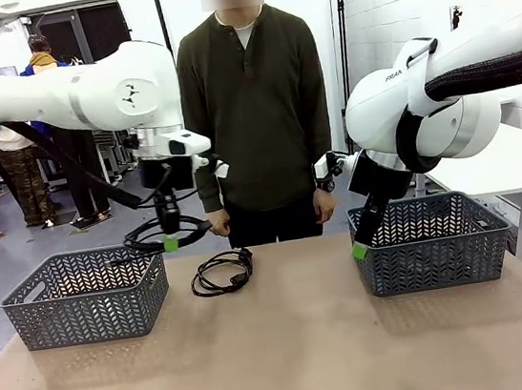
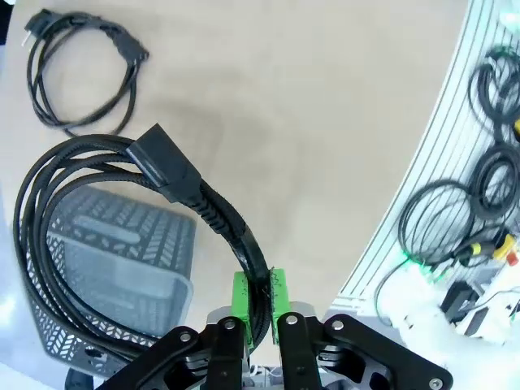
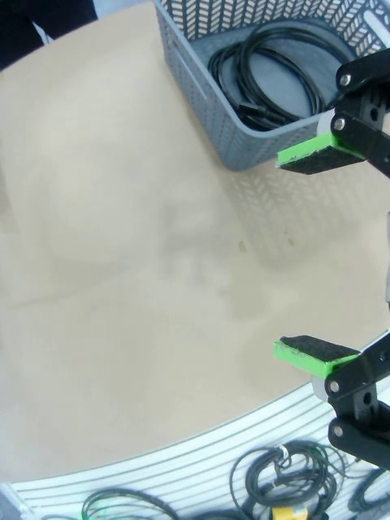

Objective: Organize the cables according to human instructions.
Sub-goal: Pick up a bundle of cables and place it in the basket indicated by the human.

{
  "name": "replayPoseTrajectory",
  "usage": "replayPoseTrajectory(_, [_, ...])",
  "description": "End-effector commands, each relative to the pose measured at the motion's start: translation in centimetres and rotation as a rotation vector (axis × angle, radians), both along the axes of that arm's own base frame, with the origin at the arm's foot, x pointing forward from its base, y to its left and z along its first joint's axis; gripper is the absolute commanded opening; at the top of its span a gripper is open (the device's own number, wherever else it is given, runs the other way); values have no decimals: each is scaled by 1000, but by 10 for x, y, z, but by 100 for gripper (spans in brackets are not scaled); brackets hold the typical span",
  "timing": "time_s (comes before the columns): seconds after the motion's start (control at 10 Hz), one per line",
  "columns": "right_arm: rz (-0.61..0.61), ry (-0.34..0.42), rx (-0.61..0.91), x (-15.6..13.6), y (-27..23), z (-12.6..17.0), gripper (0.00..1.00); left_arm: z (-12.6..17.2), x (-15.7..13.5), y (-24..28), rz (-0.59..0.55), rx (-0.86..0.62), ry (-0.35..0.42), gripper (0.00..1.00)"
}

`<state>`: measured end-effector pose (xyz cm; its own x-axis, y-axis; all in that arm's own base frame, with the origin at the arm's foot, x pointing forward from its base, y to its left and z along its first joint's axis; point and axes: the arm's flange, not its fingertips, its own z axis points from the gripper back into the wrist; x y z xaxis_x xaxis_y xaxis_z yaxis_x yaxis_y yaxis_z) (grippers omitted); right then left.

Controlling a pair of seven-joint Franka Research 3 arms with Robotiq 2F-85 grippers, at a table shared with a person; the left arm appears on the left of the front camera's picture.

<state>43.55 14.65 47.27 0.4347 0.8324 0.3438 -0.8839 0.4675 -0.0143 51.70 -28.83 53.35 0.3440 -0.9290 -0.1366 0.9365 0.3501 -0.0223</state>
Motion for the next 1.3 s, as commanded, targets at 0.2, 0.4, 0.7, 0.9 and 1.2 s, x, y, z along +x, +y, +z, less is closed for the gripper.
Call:
replayPoseTrajectory(0.2, [0,-1,-7,1,0,0,100,-8,3,74,-155,1,-58,0])
replayPoseTrajectory(0.4, [0,-1,-7,1,0,0,100,-11,1,104,-187,-21,-77,0])
replayPoseTrajectory(0.7, [0,-1,-7,1,0,0,100,-20,-2,138,-229,-66,-71,0])
replayPoseTrajectory(0.9, [0,-1,-7,1,0,0,100,-25,-6,154,-241,-104,-66,0])
replayPoseTrajectory(1.2, [0,-1,-7,1,0,0,100,-20,6,137,-207,-42,-63,0])
